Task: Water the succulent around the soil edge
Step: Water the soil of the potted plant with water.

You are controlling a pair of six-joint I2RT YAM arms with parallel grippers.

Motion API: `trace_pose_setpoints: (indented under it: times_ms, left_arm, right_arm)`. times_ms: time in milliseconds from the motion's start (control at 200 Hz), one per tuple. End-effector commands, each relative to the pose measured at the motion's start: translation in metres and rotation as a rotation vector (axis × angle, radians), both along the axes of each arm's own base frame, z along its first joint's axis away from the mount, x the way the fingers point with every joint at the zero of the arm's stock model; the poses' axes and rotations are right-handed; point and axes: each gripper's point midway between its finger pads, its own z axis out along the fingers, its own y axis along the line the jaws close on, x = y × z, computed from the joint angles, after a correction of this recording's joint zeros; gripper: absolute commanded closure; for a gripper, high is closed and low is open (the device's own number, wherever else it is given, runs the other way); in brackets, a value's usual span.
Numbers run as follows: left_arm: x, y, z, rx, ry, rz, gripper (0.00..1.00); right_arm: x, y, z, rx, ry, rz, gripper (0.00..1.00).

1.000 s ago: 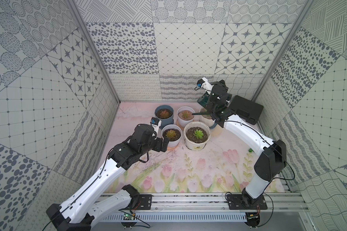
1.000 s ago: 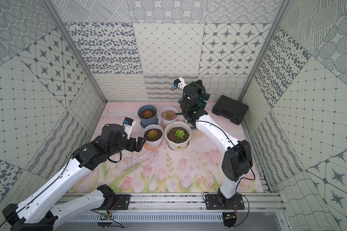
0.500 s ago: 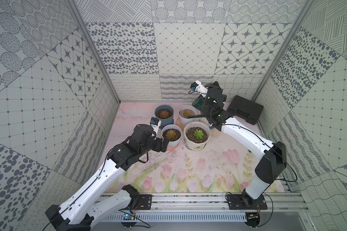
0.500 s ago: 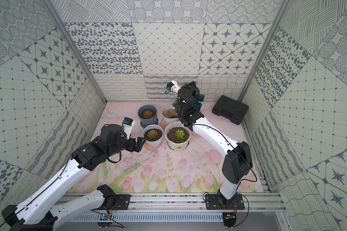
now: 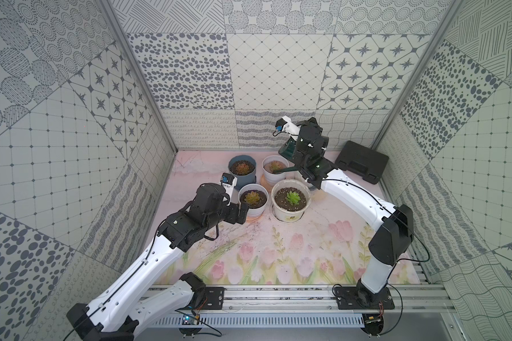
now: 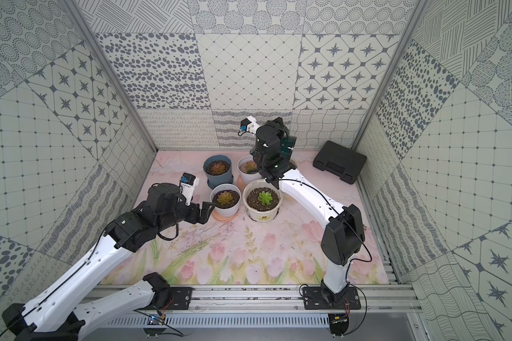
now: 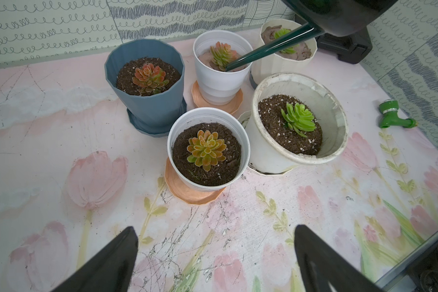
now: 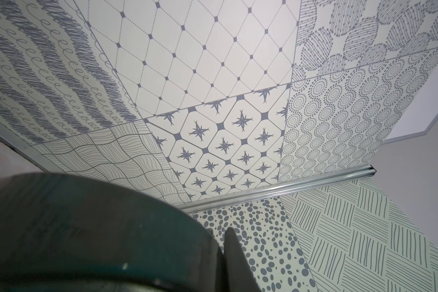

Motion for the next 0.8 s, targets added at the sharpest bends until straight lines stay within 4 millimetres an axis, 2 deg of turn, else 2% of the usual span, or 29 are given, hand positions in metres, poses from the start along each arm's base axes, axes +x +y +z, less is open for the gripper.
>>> trace_pose_setpoints:
  times_ms: [0, 350, 575, 795]
  left_arm:
    - [0.004, 0.001, 0.005, 0.002, -0.028, -0.004, 0.01]
    - [0.005, 0.001, 0.005, -0.003, -0.027, -0.007, 0.00]
    - [0.005, 0.002, 0.004, -0.004, -0.022, -0.003, 0.00]
    - [0.006, 0.003, 0.004, -0.005, -0.020, -0.003, 0.01]
  right_arm:
    - [0.000, 0.007, 0.026, 0.068, -0.082, 0.022, 1.00]
    - [0.012, 0.028, 0.032, 0.061, -0.092, 0.045, 1.00]
    - [0.021, 0.034, 0.033, 0.058, -0.110, 0.033, 1.00]
    - [0.026, 0.038, 0.043, 0.059, -0.149, 0.022, 1.00]
